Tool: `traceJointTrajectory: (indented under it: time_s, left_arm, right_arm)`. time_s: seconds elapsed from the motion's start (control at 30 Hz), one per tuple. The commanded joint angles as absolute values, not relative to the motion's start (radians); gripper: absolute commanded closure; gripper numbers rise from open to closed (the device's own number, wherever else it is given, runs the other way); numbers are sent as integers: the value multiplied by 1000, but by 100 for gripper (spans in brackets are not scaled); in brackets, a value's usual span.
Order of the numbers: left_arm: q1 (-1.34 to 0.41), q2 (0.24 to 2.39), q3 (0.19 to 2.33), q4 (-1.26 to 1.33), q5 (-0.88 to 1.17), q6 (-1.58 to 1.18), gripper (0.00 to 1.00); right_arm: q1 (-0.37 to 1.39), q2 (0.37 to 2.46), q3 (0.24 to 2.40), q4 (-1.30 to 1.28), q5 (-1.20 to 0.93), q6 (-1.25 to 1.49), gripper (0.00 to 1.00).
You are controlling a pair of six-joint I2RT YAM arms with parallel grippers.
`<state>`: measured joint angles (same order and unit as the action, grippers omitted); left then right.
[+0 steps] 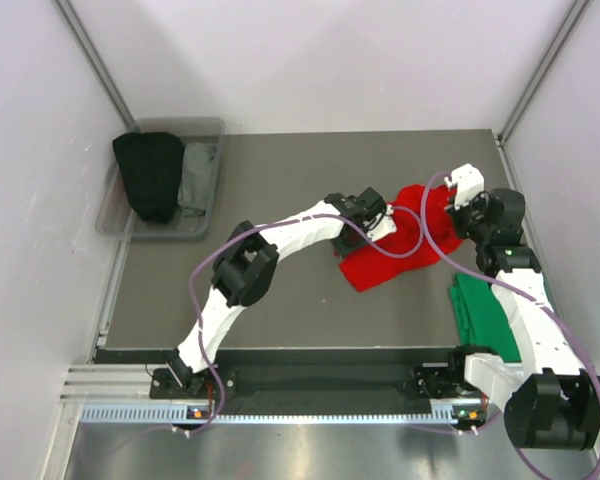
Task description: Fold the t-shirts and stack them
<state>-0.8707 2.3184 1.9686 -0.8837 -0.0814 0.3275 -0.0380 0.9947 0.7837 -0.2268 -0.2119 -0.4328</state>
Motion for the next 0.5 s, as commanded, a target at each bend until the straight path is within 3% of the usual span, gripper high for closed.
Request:
traceJointTrajectory:
  time_s: [0.0, 0.27, 0.47]
  left_arm:
    - [-858, 2108, 1877, -882, -152, 356, 100]
    - [-830, 1631, 1648, -815, -328, 471, 100]
    - [-657, 1458, 1614, -734, -335, 571, 100]
  right_arm:
    - [-55, 994, 859, -227, -236, -425, 100]
    - [-54, 999, 1061, -368, -311, -440, 100]
    - [-54, 966, 1089, -335, -278, -379, 100]
